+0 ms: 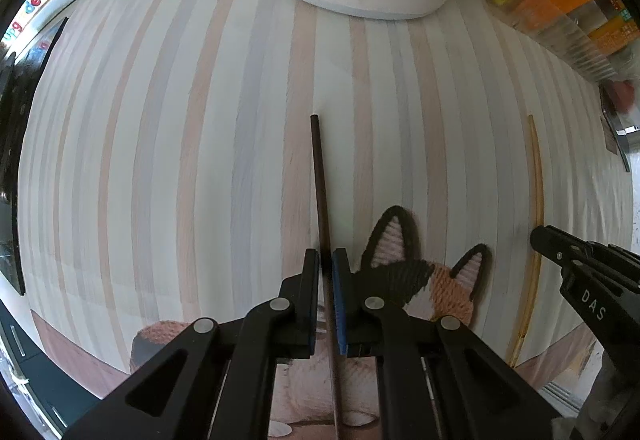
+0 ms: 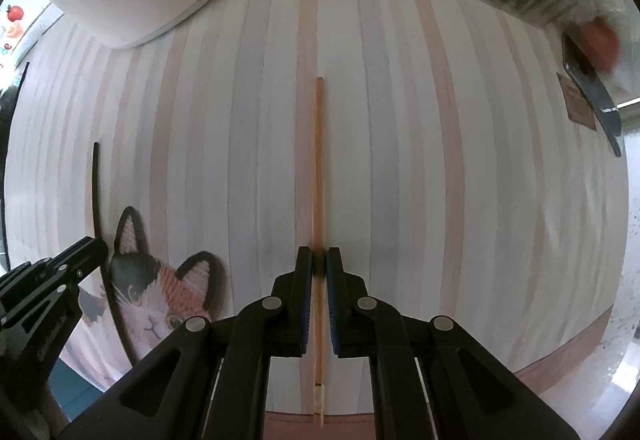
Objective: Organize utensils
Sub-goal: 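Lift both chopsticks and carry them above the beige holder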
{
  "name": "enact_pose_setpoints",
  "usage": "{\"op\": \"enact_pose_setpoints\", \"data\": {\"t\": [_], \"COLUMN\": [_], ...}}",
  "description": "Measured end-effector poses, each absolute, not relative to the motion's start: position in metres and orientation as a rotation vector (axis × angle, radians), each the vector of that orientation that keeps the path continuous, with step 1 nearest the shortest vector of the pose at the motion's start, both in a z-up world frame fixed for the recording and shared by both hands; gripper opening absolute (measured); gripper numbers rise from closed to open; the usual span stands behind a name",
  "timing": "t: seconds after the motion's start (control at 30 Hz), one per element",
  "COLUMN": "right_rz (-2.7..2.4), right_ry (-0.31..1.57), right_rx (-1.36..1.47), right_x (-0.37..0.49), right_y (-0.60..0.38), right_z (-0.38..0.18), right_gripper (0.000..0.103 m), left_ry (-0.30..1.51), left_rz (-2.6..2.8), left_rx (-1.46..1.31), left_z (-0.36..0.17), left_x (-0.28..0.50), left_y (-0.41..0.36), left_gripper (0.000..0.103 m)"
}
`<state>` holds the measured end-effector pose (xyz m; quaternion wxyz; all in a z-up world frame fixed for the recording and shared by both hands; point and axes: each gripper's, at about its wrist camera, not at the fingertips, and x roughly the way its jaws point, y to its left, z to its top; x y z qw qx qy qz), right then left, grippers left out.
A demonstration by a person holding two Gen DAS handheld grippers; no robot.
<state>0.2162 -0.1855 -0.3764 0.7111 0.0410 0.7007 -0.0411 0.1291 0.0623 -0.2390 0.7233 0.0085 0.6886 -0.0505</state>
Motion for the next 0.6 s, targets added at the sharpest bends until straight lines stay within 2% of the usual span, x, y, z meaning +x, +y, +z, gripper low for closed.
{"op": "enact_pose_setpoints", "data": {"t": [0.33,0.6], "right_rz": [-0.077,-0.019], "right_ry": [1.538,1.462], "right_rx": [0.098,0.181], "right_x": [0.234,0.219], "right_y": [-0.188,-0.21], "right_z": [-0.37,-0.341], "right_gripper": [0.007,0.007], "left_ry": [1.5,1.418], "left_rz": [-0.12,-0.12], "left_rx": [0.012,0.01], "left_z": [-0.237,-0.203], "left_x": [0.121,0.104], "left_y": [0.058,0.071], "left_gripper": [0.003,0.003]}}
